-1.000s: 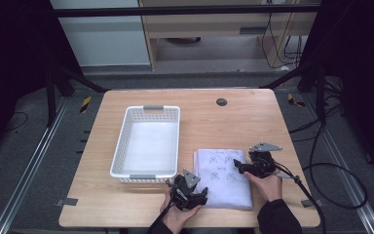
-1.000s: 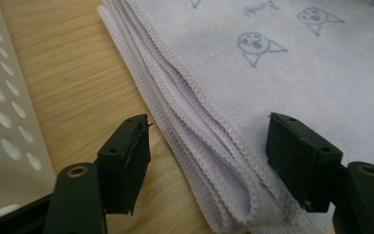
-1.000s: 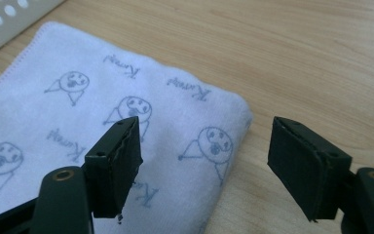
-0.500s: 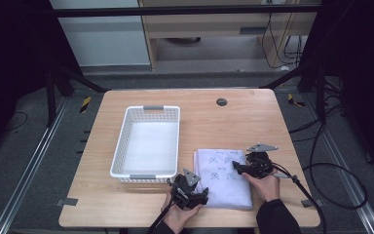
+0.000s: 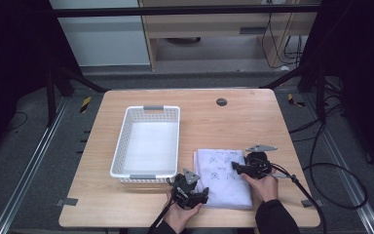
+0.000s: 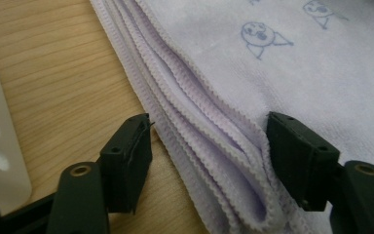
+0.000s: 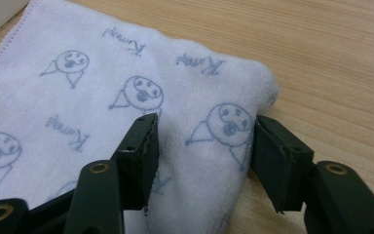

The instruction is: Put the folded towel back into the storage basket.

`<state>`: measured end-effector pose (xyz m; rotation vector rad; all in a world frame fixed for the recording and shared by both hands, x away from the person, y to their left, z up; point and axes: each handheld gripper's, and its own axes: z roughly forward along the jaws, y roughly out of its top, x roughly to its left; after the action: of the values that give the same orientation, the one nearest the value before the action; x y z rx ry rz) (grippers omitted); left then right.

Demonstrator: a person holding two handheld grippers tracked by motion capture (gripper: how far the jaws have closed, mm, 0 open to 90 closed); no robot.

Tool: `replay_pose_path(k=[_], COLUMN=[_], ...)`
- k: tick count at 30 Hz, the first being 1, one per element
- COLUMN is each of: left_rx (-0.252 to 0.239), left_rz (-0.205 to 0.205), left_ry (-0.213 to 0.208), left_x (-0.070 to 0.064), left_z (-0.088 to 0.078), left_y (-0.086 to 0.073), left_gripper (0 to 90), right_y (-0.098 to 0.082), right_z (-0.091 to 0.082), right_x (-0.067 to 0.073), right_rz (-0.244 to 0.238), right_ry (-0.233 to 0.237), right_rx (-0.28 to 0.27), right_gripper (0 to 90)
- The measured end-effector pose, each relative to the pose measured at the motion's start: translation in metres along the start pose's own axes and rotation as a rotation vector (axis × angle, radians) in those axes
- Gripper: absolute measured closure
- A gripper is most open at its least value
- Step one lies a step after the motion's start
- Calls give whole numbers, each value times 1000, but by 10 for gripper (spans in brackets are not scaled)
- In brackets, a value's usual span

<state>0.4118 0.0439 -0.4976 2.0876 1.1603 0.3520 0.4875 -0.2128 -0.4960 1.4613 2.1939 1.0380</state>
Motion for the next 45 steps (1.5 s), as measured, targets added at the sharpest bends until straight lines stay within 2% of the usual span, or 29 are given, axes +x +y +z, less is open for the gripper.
replay_pose_path(k=[6, 11, 15, 16, 17, 19, 21, 22, 26, 29, 34, 40, 45], left_rx=[-12, -10, -6, -6, -13, -10, -12, -17, -35, -49, -64, -83, -104], left_rz=[-5, -13, -32, -32, -53, -61, -62, -43, -22, -20, 6, 36, 50], left_ry=[-28, -55, -107, -107, -130, -141, -139, -128, -117, -119, -108, -94, -93], left_x=[-1, -2, 2, 2, 3, 5, 4, 2, 0, 1, -1, -2, -1], left_z=[0, 0, 0, 0, 0, -1, -1, -2, -4, -8, -15, -26, -36], left_y=[0, 0, 0, 0, -1, -1, 0, 0, 0, 1, 4, 11, 16], left_gripper=[408, 518, 592, 610, 632, 662, 674, 696, 717, 726, 729, 730, 729], right_y=[0, 0, 0, 0, -1, -1, 0, 0, 1, 3, 5, 11, 15], right_z=[0, 0, -1, -1, -1, -2, -2, -4, -6, -11, -21, -34, -43], right_x=[0, 1, 2, 2, 2, 3, 3, 4, 3, 3, 5, 11, 15], right_rz=[22, 33, 28, 28, 18, 16, 16, 19, 16, 11, 15, -28, -27], right_ry=[14, 28, 32, 32, 31, 31, 31, 34, 39, 47, 72, 61, 64], right_rx=[5, 8, 0, 0, -8, -14, -15, -20, -27, -45, -79, -123, -157], right_gripper=[516, 575, 633, 633, 670, 697, 709, 725, 737, 740, 741, 741, 741])
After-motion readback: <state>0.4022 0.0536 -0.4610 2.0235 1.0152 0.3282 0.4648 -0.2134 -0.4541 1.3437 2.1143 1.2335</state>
